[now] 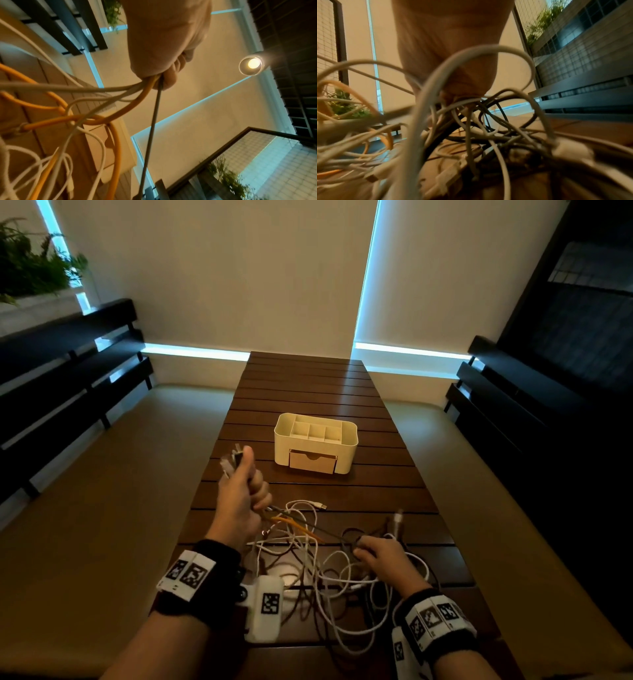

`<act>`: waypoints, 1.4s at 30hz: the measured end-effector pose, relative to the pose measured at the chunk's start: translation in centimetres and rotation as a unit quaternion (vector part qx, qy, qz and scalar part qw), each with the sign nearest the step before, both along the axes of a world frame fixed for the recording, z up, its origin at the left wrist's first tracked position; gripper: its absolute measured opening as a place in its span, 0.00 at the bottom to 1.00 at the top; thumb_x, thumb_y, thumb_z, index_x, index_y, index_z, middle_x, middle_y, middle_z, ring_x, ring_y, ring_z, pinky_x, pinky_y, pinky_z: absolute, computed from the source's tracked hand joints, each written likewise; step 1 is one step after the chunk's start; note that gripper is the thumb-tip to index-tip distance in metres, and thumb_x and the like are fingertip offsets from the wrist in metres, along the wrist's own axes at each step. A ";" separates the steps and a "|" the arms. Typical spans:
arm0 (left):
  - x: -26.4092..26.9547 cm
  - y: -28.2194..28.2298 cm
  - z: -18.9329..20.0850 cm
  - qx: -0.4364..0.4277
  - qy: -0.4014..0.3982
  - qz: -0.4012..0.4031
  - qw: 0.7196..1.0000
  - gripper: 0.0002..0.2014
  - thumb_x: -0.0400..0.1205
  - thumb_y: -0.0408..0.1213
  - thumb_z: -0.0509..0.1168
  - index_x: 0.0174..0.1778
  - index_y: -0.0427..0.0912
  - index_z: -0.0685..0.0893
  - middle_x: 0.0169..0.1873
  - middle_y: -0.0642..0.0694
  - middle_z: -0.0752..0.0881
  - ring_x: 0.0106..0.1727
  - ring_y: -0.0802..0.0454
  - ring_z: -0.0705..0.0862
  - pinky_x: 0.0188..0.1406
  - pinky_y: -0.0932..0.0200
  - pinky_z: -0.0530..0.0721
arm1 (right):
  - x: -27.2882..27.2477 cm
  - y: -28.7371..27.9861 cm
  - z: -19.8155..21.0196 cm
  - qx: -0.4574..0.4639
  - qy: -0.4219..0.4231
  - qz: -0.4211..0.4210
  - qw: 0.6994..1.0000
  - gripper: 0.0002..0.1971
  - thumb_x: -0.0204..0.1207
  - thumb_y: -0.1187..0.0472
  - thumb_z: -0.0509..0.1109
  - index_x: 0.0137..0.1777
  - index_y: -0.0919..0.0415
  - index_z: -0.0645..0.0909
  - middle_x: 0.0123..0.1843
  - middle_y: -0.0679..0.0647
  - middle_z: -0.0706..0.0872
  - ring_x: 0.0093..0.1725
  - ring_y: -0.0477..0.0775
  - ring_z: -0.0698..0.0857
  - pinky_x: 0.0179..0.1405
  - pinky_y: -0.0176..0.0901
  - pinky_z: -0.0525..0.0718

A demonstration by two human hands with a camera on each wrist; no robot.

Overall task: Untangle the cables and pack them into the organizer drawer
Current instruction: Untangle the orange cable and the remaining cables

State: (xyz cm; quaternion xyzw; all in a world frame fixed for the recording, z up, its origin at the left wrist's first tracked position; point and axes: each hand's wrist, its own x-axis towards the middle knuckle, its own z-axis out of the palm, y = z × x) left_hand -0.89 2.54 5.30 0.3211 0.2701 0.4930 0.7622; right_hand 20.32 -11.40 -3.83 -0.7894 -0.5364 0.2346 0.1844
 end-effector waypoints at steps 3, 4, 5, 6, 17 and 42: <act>-1.1 0.9 0.8 0.013 -0.020 0.052 0.998 0.22 0.84 0.50 0.59 0.22 0.50 0.69 0.14 0.53 0.65 0.14 0.60 0.60 0.14 0.66 0.57 | 1.3 -0.2 -0.1 -0.013 -0.061 -0.007 0.998 0.05 0.79 0.59 0.67 0.44 0.47 0.81 0.42 0.43 0.82 0.51 0.52 0.83 0.57 0.44 0.76; -1.4 1.1 1.0 0.013 -0.029 0.070 0.997 0.22 0.83 0.50 0.60 0.22 0.50 0.69 0.15 0.54 0.65 0.15 0.61 0.60 0.14 0.66 0.57 | 1.8 -0.2 -0.2 -0.014 -0.077 -0.010 0.997 0.05 0.79 0.59 0.68 0.48 0.51 0.85 0.49 0.46 0.83 0.56 0.53 0.82 0.59 0.42 0.75; -1.7 1.3 1.2 0.017 -0.032 0.082 0.996 0.21 0.83 0.50 0.60 0.23 0.50 0.69 0.15 0.54 0.65 0.15 0.61 0.60 0.14 0.66 0.57 | 2.1 -0.3 -0.1 -0.012 -0.085 -0.020 0.996 0.07 0.79 0.59 0.68 0.52 0.56 0.87 0.55 0.50 0.80 0.58 0.53 0.81 0.59 0.39 0.73; -1.9 1.4 1.2 0.031 -0.021 0.082 0.996 0.20 0.83 0.48 0.61 0.24 0.50 0.69 0.15 0.54 0.66 0.15 0.61 0.61 0.14 0.67 0.58 | 2.5 -0.4 0.2 -0.009 -0.084 -0.031 0.996 0.09 0.79 0.60 0.68 0.55 0.61 0.87 0.58 0.53 0.78 0.59 0.53 0.80 0.57 0.35 0.72; 1.5 -2.6 -2.3 0.187 0.255 -0.099 0.944 0.09 0.77 0.43 0.69 0.37 0.43 0.78 0.27 0.54 0.77 0.25 0.59 0.74 0.26 0.67 0.74 | 0.8 0.3 10.8 0.282 0.016 -0.104 0.954 0.07 0.85 0.59 0.54 0.48 0.55 0.72 0.34 0.53 0.85 0.28 0.53 0.82 0.32 0.49 0.83; 5.0 -4.1 -1.1 0.187 0.205 -0.058 0.959 0.06 0.82 0.37 0.64 0.47 0.41 0.85 0.35 0.50 0.90 0.33 0.66 0.85 0.42 0.61 0.76 | -2.3 0.8 5.0 -0.035 0.059 -0.013 0.998 0.09 0.76 0.61 0.71 0.55 0.55 0.85 0.46 0.44 0.82 0.52 0.47 0.81 0.54 0.38 0.80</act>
